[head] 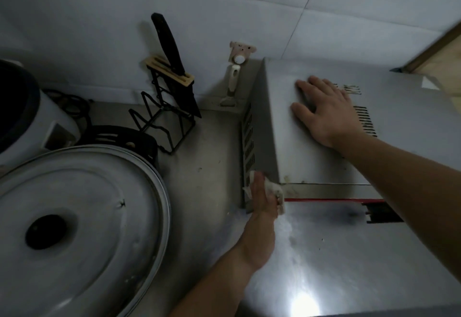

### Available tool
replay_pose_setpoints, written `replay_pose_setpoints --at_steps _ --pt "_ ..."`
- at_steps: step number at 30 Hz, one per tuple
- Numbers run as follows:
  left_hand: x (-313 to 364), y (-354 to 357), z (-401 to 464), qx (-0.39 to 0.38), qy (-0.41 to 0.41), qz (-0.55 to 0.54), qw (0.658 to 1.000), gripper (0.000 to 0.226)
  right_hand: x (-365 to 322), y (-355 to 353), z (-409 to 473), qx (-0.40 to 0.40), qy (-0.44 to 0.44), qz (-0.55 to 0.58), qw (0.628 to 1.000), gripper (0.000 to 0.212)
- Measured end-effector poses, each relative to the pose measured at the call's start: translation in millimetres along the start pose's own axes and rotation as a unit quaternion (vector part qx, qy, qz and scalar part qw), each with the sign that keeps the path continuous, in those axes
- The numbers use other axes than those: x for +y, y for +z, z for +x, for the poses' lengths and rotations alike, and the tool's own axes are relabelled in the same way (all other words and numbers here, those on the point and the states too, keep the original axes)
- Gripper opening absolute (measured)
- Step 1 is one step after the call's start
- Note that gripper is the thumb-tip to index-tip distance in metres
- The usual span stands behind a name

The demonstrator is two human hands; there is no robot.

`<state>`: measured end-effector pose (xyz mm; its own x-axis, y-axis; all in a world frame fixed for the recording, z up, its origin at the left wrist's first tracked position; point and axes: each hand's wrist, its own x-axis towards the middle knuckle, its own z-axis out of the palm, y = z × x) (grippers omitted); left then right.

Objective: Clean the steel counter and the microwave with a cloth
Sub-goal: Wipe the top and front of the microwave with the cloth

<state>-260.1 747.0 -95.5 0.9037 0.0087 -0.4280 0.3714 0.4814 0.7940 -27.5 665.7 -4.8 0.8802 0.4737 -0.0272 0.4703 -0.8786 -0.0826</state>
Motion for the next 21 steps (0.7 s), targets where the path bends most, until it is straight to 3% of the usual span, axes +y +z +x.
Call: replay_pose_setpoints --at_steps 2,4,6,7,9,12,14,19,21 --pt "17.1 7.6 -1.7 -0.017 0.052 0.055 0.997 0.083 1.5 -1.8 0.2 0.010 0.001 0.049 0.999 0.062" --pt "29.2 10.0 -1.3 -0.022 0.082 0.127 0.988 0.076 3.5 -11.1 -0.1 0.041 0.032 0.210 0.976 0.051" --pt "40.7 11.4 -4.4 -0.027 0.125 0.180 0.975 0.067 7.2 -24.2 -2.9 0.053 0.088 0.425 0.899 0.040" --pt "50.7 15.4 -8.2 -0.038 0.168 0.251 0.953 0.061 9.7 -30.4 -4.9 0.051 0.107 0.505 0.855 0.039" --pt "69.6 32.9 -10.9 -0.068 0.226 0.466 0.852 0.064 15.0 -39.3 -9.6 0.047 0.145 0.607 0.780 0.046" --pt "81.6 61.6 8.3 -0.042 0.177 0.725 0.664 0.064 22.4 -45.8 -27.7 0.053 0.165 0.673 0.719 0.046" --pt "88.3 76.8 23.6 -0.008 0.158 0.778 0.608 0.063 27.2 -48.5 -48.7 0.038 0.161 0.673 0.721 0.039" --pt "90.0 103.4 43.5 -0.015 0.133 0.786 0.604 0.068 47.7 -59.8 -103.4 0.122 0.187 0.611 0.759 0.037" --pt "85.9 109.2 49.0 0.000 0.141 0.796 0.588 0.070 55.4 -61.2 -125.6 0.160 0.196 0.535 0.806 0.029"
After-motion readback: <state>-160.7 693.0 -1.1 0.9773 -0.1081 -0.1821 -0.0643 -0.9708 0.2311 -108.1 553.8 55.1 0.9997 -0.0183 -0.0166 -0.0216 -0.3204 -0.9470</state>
